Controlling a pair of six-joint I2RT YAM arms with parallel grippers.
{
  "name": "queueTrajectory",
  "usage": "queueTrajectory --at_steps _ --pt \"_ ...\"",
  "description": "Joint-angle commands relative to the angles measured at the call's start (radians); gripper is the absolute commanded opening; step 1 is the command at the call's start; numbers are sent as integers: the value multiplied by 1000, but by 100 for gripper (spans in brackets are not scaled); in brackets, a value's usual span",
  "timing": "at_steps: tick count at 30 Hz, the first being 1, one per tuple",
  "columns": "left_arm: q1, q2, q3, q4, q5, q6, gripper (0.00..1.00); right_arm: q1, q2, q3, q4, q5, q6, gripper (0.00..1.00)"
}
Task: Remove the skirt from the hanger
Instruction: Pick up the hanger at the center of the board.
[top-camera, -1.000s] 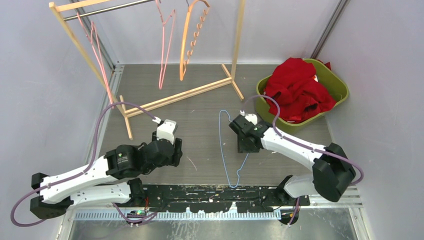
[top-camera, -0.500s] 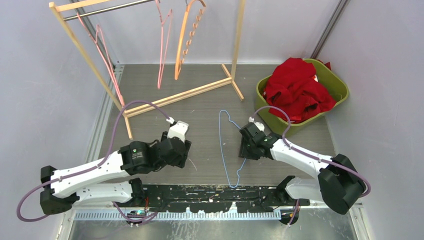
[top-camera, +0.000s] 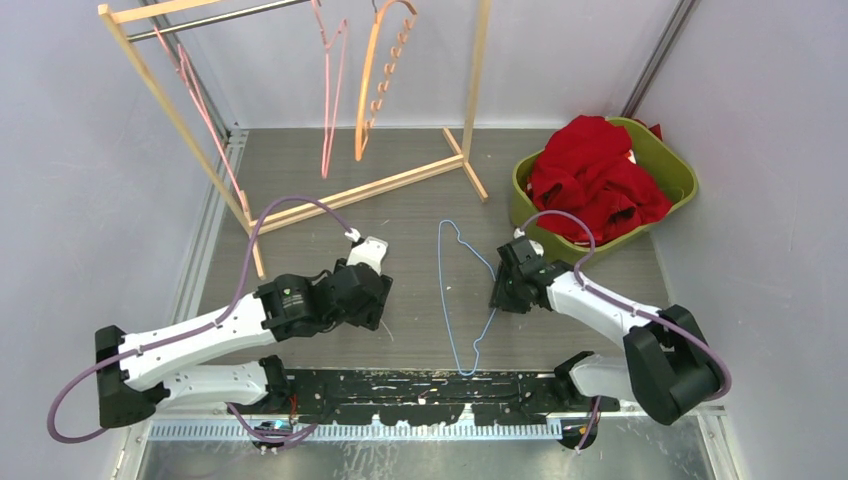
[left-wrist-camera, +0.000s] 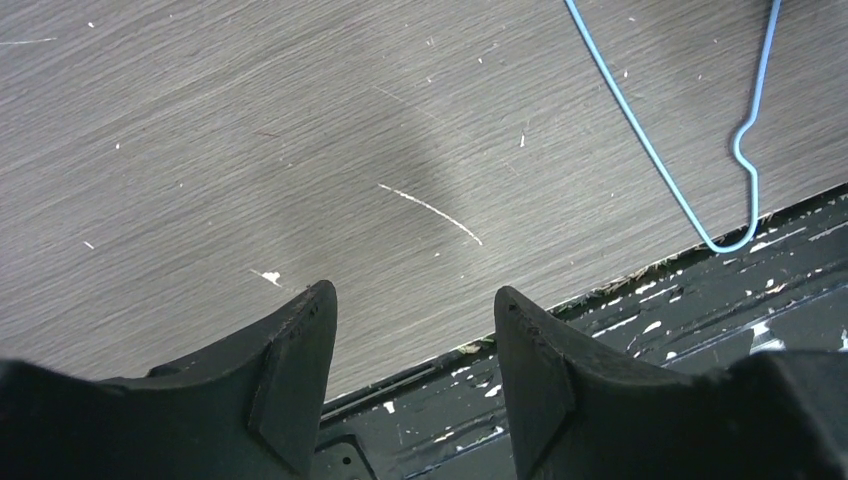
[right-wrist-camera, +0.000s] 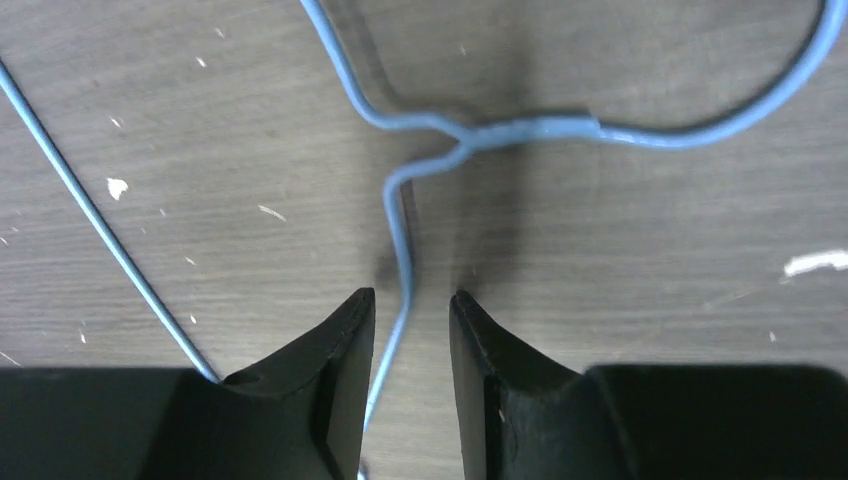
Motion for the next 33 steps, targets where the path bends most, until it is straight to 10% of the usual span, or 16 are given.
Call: queueTrajectory --at_steps 1,11,16,33 --pt "21 14 45 60 22 23 60 -27 66 -6 93 -57 -56 38" --pt "92 33 28 78 80 26 60 -34 194 -11 191 -86 -35 30" --pt "99 17 18 79 80 16 59 -32 193 25 88 49 -19 2" --pt "109 1 30 151 73 43 59 157 58 582 -495 509 -263 1"
